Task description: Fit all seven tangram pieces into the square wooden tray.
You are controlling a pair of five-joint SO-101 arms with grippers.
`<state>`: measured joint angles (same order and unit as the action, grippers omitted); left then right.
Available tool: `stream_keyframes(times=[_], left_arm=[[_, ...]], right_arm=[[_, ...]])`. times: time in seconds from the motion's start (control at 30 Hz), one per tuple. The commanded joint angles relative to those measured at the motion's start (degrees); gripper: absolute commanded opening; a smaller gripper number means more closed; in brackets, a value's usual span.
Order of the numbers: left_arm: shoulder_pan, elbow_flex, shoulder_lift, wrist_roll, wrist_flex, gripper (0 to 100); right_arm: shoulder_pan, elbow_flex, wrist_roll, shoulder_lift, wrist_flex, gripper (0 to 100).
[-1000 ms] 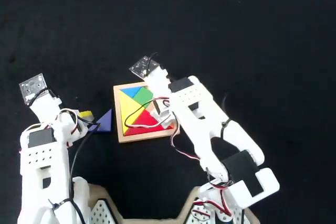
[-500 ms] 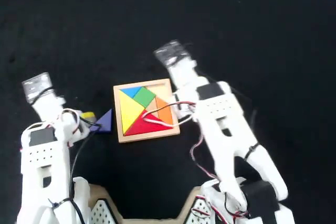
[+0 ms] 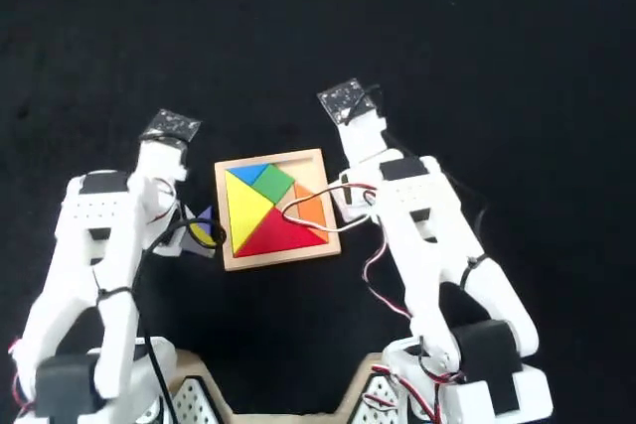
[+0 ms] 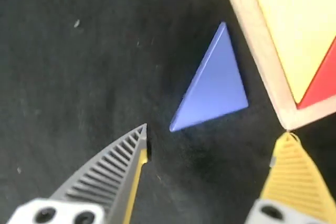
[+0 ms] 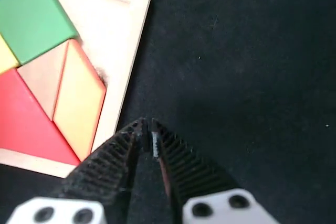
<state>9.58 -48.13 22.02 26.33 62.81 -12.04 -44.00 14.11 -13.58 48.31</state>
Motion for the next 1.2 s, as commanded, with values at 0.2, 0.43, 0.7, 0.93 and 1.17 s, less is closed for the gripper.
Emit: stream_keyframes(times=[0.2, 0.43, 0.7, 0.93, 1.17], left_arm=[[-0.7, 1.2, -1.5, 1.9, -7.6, 36], [2.0, -1.5, -1.5, -0.2, -13.6, 26], [0.0, -0.8, -1.6, -1.8, -16.8, 26], [-1.2, -0.8, -1.8, -1.8, -17.1, 26], [-6.2, 3.2, -12.3, -1.8, -17.1, 26]], right_arm=[[1.5, 2.5, -0.4, 0.2, -1.7, 1.1], [1.6, 2.5, -0.4, 0.5, -2.0, 1.1], [1.6, 2.3, -0.4, 0.5, -2.0, 1.1], [1.6, 2.2, -0.4, 0.5, -2.0, 1.1], [1.6, 2.2, -0.4, 0.5, -2.0, 1.1]])
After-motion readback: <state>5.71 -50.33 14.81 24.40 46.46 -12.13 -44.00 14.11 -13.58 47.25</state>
